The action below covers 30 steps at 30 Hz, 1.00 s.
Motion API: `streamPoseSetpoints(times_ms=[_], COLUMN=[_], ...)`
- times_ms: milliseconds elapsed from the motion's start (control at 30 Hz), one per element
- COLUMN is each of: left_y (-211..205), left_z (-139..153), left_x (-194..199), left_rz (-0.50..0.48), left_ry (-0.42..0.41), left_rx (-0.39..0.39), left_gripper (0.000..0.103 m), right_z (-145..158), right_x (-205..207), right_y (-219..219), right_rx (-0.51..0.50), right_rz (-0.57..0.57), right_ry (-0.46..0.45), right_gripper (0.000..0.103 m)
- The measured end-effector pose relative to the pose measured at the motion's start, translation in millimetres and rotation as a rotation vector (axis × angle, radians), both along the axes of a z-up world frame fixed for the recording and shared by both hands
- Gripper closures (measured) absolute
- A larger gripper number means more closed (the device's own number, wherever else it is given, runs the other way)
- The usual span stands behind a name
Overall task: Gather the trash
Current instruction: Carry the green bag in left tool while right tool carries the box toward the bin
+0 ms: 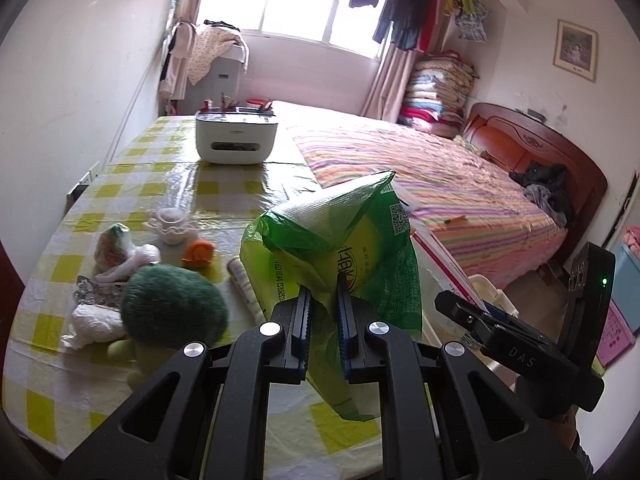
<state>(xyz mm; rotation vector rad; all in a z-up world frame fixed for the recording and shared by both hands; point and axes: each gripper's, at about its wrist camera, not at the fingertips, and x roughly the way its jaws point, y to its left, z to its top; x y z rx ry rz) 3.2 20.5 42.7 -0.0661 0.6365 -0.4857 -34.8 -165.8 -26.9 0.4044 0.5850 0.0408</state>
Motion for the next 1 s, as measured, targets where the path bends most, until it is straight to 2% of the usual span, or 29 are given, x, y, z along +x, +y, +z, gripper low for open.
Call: streamPoseSetpoints(times_ms=[767,1000], left_y=[-97,-125], left_z=[-24,-32], left_x=[-5,-9], left_rz=[-0.143,-0.182], left_ry=[0.037,0.026], left_rx=[0.087,0.119], left_gripper=[0.092,0.092], right_z=[-2,-4], right_x=[-35,-41], right_y=[-60,-74], right_rx=[0.028,0.029], right_rz=[-0.136,-0.177], right_ry=[-0.007,-0.002], right_gripper=[0.031,0.031])
